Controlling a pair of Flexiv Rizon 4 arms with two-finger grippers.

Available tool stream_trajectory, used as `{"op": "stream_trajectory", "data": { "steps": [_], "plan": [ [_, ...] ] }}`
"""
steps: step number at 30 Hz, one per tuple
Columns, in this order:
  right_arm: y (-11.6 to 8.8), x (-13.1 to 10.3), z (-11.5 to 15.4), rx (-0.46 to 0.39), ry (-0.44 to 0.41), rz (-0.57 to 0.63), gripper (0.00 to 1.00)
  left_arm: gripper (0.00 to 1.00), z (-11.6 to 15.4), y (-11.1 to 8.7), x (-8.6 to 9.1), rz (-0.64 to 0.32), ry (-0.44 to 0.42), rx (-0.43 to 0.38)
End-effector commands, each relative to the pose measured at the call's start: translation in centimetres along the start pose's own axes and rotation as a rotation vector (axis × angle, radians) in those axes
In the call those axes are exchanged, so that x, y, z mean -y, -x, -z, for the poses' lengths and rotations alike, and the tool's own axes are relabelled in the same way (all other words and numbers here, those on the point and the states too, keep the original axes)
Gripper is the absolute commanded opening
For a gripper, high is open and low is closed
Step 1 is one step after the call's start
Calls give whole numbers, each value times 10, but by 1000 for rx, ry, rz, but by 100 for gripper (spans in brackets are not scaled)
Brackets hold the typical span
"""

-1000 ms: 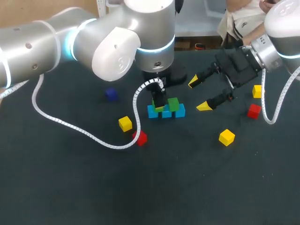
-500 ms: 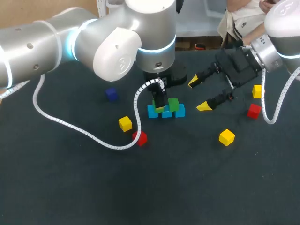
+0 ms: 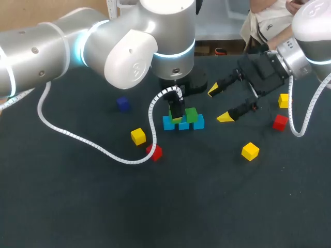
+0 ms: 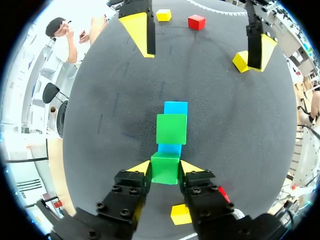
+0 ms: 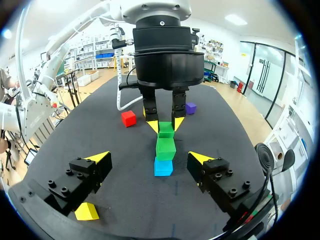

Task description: Place the blue cubes, place green cubes on the blue cubes, place the yellow cubes on the green cubes, then place the red cubes on the yellow cubes, and place purple cube on the red cubes.

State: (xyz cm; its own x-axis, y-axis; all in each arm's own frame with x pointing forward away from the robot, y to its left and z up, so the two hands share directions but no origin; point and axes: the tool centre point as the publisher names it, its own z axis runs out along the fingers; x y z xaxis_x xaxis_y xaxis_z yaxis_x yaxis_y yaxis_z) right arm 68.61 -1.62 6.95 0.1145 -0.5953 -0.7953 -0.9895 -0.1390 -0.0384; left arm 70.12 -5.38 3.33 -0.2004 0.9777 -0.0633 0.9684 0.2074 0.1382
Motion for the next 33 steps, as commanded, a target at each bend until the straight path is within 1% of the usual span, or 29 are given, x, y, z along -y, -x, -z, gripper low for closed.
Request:
{"op": "stream_trajectory", "data": {
  "steps": [1, 2, 3, 16, 19, 20, 25, 27, 31, 32, 33],
  "plan": [
    [0, 0, 0, 1, -1, 1, 100, 46, -2, 0, -1, 4, -5, -6],
    [0, 0, 0, 1, -1, 1, 100, 85, -2, 0, -1, 10, -6, -5],
    [0, 0, 0, 1, -1, 1, 100, 100, -2, 0, -1, 11, -7, -4],
    [0, 0, 0, 1, -1, 1, 100, 100, 4, 0, -1, 17, -3, 22],
    [0, 0, 0, 1, -1, 1, 100, 100, 9, -2, -2, 19, 6, 38],
    [0, 0, 0, 1, -1, 1, 100, 100, 11, -3, -2, 13, 18, 55],
    [0, 0, 0, 1, -1, 1, 100, 100, 25, -13, -3, 33, 48, 74],
    [0, 0, 0, 1, -1, 1, 100, 100, 30, -17, 0, 37, 52, 74],
    [0, 0, 0, 1, -1, 1, 100, 100, 33, -24, 19, 25, 60, 84],
    [0, 0, 0, 1, -1, 1, 100, 79, 33, -26, 23, 19, 68, 72],
    [0, 0, 0, 1, -1, 1, 100, 0, 32, -28, 28, 16, 70, 74]
  ]
}}
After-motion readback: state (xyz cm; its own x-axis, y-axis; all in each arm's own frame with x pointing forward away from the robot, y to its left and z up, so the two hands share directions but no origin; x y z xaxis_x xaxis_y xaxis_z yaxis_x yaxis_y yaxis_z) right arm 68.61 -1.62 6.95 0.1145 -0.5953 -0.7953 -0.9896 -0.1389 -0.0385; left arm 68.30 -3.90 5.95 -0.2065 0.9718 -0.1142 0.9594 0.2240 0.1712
